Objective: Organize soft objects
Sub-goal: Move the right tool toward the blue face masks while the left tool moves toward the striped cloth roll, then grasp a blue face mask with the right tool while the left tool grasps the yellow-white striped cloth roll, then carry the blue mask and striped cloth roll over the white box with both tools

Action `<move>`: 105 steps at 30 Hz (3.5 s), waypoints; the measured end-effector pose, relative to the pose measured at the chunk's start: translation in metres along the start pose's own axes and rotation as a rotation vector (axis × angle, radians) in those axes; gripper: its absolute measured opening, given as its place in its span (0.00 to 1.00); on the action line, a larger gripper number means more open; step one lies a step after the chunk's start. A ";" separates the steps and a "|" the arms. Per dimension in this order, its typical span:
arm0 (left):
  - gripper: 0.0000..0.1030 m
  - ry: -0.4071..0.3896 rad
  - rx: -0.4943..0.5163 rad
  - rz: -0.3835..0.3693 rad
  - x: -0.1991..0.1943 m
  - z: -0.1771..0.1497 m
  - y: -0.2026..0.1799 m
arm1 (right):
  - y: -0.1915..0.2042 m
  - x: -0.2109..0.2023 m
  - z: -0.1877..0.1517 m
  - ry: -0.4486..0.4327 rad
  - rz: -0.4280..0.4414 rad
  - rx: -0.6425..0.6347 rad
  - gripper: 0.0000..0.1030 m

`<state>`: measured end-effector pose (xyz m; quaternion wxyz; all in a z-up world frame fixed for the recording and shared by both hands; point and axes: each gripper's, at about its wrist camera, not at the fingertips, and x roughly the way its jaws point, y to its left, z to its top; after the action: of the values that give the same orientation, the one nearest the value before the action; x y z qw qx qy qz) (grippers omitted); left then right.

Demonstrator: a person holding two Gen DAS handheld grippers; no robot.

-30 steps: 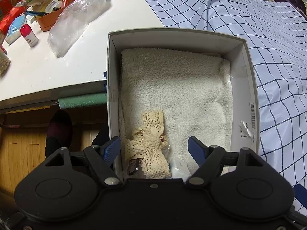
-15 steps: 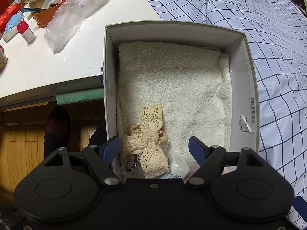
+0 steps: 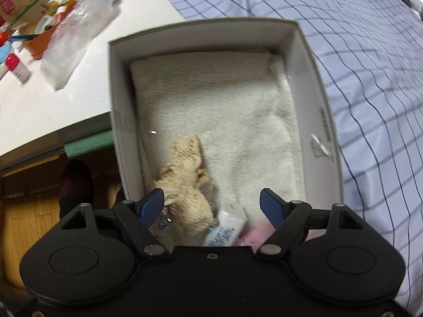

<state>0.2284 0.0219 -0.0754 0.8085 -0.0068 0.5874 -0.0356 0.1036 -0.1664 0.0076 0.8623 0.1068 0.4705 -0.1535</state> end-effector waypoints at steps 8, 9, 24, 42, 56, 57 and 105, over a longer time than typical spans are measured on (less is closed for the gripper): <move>0.73 0.012 0.115 -0.039 -0.006 -0.013 -0.021 | -0.045 -0.038 -0.010 -0.082 -0.043 0.070 1.00; 0.73 0.013 0.127 -0.048 -0.007 -0.014 -0.023 | -0.053 -0.043 -0.012 -0.088 -0.049 0.075 1.00; 0.73 -0.004 0.336 -0.101 -0.023 -0.045 -0.072 | -0.244 -0.125 -0.052 -0.147 -0.389 0.417 1.00; 0.73 -0.079 0.561 -0.212 -0.067 -0.082 -0.178 | -0.392 -0.040 -0.042 -0.033 -0.334 0.667 0.99; 0.89 -0.187 0.720 -0.377 -0.127 -0.082 -0.287 | -0.391 0.020 -0.035 0.057 -0.309 0.622 0.60; 0.89 -0.186 0.725 -0.385 -0.127 -0.082 -0.296 | -0.392 0.017 -0.036 0.052 -0.308 0.624 0.53; 0.54 -0.034 0.730 -0.400 -0.108 -0.142 -0.338 | -0.436 -0.019 -0.067 -0.024 -0.333 0.666 0.92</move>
<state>0.0438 -0.3034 0.0013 0.7445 0.1654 0.5100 -0.3978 -0.1177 -0.5471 -0.0292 0.7491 0.3017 0.3954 -0.4376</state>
